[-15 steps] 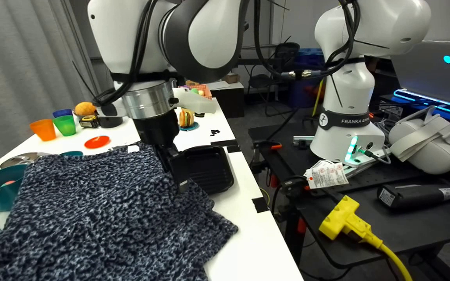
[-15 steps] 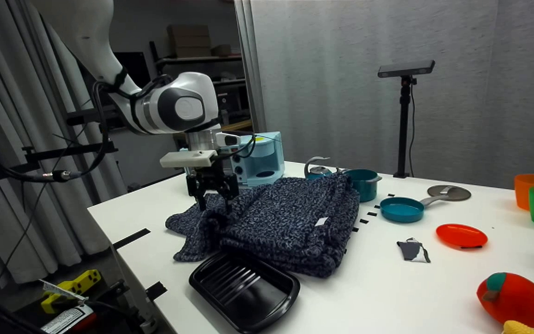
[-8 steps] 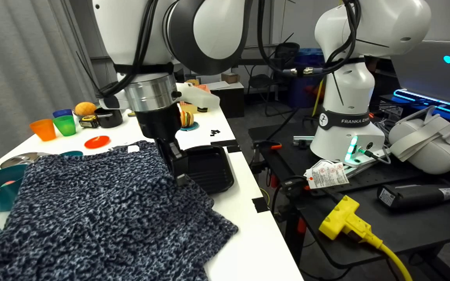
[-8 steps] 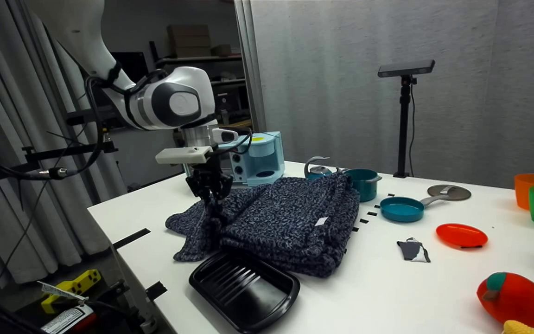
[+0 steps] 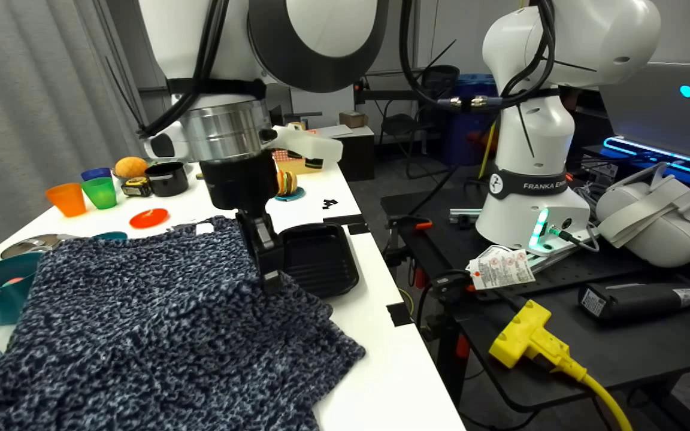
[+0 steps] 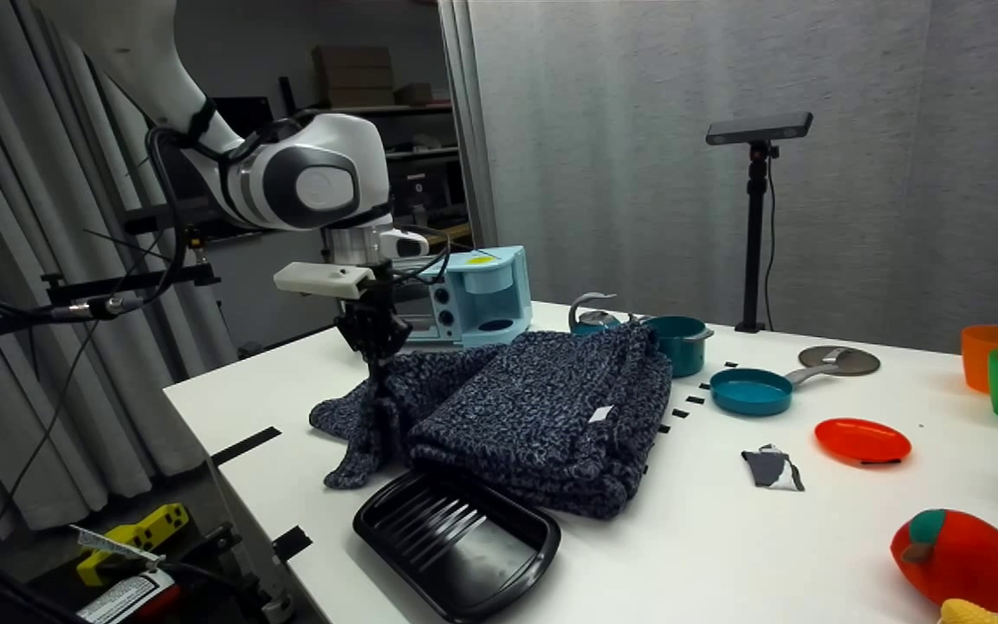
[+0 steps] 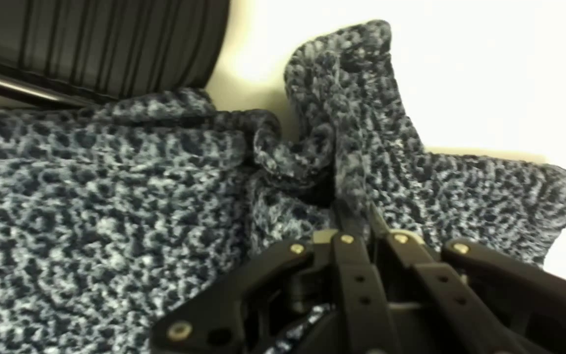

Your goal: Unfold the towel

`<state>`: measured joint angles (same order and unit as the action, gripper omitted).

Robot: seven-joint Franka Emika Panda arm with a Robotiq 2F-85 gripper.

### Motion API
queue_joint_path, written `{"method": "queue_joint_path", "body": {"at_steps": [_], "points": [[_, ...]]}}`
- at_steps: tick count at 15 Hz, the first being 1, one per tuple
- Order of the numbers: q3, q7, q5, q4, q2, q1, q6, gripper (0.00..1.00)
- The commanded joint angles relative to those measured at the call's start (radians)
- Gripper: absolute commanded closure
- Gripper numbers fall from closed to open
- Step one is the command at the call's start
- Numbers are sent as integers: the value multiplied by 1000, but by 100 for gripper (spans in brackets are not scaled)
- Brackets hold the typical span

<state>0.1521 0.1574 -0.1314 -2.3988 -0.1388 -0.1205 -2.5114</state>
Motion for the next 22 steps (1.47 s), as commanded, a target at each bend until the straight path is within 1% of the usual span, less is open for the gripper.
{"method": "queue_joint_path", "body": {"at_steps": [1,3,4,5,6,7,10,12,13,15,16,20,22], "points": [[65,11,-188,42,36,-12,66,98],[89,4,-275,84,30,-20,55,98],[95,-3,-298,104,26,-23,48,98],[96,-7,-309,121,23,-26,42,84],[94,-6,-309,133,20,-26,37,67],[89,-11,-297,143,18,-26,27,62],[78,-10,-283,166,17,-21,28,38],[69,4,-273,168,22,-18,15,24],[63,13,-259,168,24,-16,4,16],[47,33,-220,173,24,-9,-6,2],[35,44,-193,177,21,-3,-6,0],[-18,118,-83,214,1,34,16,0],[-44,154,-50,240,-17,57,19,0]]}}
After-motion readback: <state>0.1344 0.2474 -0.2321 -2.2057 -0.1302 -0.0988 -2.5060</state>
